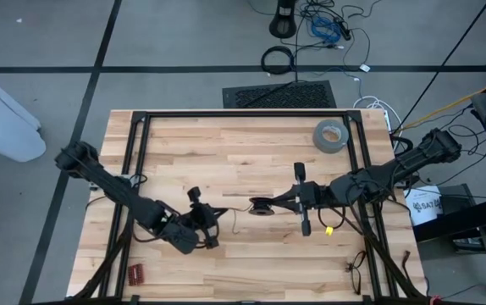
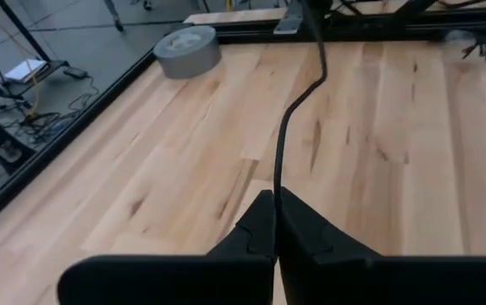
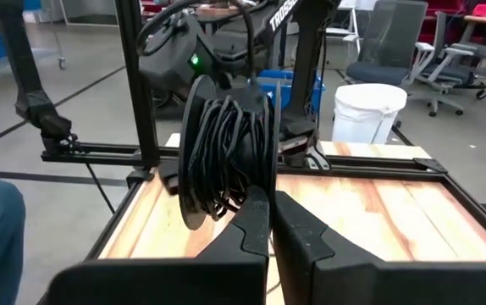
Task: Coil cords
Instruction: Coil the black wire onto the spool
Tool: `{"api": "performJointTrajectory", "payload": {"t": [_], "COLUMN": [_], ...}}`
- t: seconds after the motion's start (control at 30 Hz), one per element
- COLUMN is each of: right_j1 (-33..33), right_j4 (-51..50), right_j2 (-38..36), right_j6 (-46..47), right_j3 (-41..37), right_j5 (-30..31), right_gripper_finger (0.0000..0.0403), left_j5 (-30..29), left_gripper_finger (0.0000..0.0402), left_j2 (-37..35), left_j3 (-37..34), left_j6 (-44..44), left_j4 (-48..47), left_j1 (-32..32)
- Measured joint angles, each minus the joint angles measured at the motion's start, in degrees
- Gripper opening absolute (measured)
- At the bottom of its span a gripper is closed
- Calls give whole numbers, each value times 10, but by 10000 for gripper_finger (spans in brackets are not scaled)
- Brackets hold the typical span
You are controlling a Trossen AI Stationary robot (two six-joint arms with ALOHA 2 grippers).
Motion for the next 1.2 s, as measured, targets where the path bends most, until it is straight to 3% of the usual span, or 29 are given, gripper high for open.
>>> {"api": "performJointTrajectory", "payload": {"t": [0.23,0.57,1.2], "right_j1": [-6,-18,-19], "right_j4": [-22,-49,-69], "right_j2": [0,0,24], "right_j6": [0,-12,-90], "right_j3": [0,0,0], "right_j5": [0,2,3], "right_gripper_finger": [0,0,0], "left_j5": [-3,27,33], "left_gripper_finger": [2,2,2], "left_j2": [-44,-113,-121], "left_j3": [0,0,0], "left_j6": [-29,-25,-25], "left_j4": [-77,-107,-100], "left_j1": [1,-1,-47]}}
